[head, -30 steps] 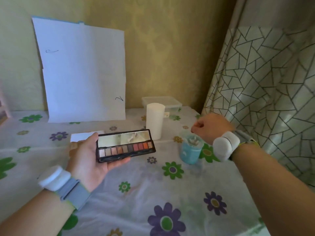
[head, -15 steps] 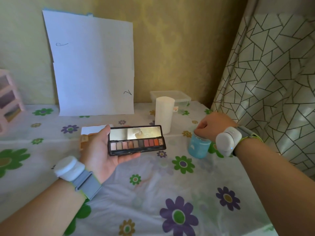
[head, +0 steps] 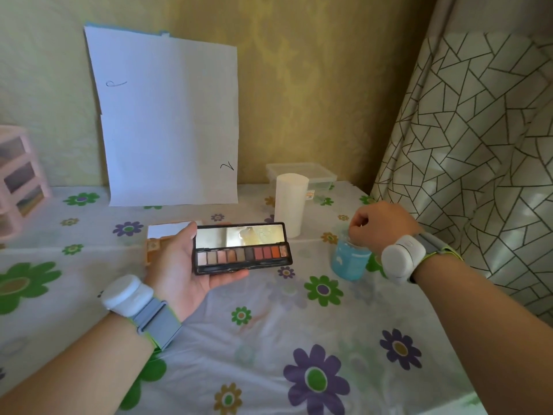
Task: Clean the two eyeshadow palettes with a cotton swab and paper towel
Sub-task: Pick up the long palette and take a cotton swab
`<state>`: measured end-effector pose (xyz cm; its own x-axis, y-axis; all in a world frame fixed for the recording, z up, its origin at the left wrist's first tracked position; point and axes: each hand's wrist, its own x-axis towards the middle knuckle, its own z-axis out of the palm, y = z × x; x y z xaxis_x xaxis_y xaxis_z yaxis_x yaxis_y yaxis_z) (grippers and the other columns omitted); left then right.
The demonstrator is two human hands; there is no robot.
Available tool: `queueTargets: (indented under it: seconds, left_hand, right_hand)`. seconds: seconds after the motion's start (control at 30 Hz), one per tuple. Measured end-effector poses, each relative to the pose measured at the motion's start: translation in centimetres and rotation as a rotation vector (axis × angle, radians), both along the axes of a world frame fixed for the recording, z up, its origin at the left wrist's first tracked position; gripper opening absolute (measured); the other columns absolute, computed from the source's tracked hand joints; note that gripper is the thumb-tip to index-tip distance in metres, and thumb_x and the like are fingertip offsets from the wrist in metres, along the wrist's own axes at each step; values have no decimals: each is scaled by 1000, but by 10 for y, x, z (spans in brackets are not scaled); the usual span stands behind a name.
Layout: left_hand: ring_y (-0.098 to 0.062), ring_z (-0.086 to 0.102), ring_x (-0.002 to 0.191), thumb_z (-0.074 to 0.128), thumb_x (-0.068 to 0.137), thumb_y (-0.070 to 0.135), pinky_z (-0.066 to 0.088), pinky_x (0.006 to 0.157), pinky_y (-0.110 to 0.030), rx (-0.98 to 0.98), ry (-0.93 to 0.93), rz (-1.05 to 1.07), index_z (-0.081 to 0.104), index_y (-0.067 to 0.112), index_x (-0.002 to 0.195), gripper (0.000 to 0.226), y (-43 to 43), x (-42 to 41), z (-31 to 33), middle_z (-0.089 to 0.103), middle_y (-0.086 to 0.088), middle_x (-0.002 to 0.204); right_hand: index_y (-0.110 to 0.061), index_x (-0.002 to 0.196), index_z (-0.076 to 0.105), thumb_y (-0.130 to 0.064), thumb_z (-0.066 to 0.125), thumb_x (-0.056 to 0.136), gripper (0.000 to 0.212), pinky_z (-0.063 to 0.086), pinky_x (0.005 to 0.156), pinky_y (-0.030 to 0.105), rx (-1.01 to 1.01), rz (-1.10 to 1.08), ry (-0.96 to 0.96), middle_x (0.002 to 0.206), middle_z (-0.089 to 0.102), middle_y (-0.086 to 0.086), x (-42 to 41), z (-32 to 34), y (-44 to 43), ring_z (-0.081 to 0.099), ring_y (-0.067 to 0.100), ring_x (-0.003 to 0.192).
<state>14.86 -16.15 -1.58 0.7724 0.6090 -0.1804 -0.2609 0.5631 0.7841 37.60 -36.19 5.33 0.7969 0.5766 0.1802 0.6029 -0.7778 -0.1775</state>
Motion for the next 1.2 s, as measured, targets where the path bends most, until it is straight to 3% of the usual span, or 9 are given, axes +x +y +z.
queueTargets:
  seconds: [0.17,0.37,0.6,0.73,0.8,0.87,1.0,1.1,1.2]
  left_hand:
    - [-38,77,88,33,108,44,63,64,-54,2,7,-12,60,5,134,54,1,0,-2,74,-23,116]
    - [-37,77,83,33,108,43,63,64,-55,-5,-6,-15,61,6,133,52,2,0,-3,75,-22,111]
    - [-41,75,95,33,108,42,63,64,-54,4,23,4,61,6,133,52,-2,5,4,73,-24,118]
    - [-41,74,97,32,108,43,63,65,-55,-12,24,0,59,7,137,54,-6,4,4,73,-24,118]
    - [-42,74,97,32,108,44,63,67,-57,-38,20,5,58,6,137,54,-5,4,4,73,-24,116]
    - [-43,73,100,32,109,44,62,69,-58,-54,25,21,57,5,138,54,-4,2,4,73,-25,117]
    - [-46,72,102,36,108,42,61,72,-62,-88,0,81,59,3,134,51,3,-4,10,72,-26,119]
    - [-46,73,99,38,108,37,60,74,-64,-48,6,150,62,3,128,47,21,-16,20,74,-25,115]
    - [-46,73,100,40,107,37,61,73,-62,3,30,230,64,4,128,46,46,-34,23,74,-23,115]
  right_hand:
    - [-33,81,75,-42,67,82,12,60,69,32,-72,20,53,84,71,-9,4,3,-3,65,12,77]
    - [-35,89,75,-37,65,88,10,59,80,31,-167,62,32,93,72,-9,-2,5,-2,66,15,88]
    - [-27,81,74,-35,61,88,17,60,71,36,-3,-6,-81,83,72,-5,-2,22,-5,66,16,76]
    - [-25,78,73,-29,61,90,17,55,66,31,148,43,-98,76,72,-9,-22,67,5,65,14,72]
    - [-23,80,72,-24,58,91,18,55,61,27,293,101,5,73,74,-10,-36,83,13,70,14,68]
    - [-17,88,70,-20,57,94,14,58,63,29,494,177,230,74,76,-6,-53,88,24,73,15,67]
    - [6,103,63,-5,56,93,16,62,65,35,837,267,657,78,75,14,-77,66,59,69,21,60]
    - [-1,92,64,0,54,91,9,55,64,38,893,308,852,74,72,13,-95,41,91,64,22,56]
    - [-1,87,59,7,55,90,10,55,52,27,925,389,974,74,66,17,-117,24,125,61,21,53]
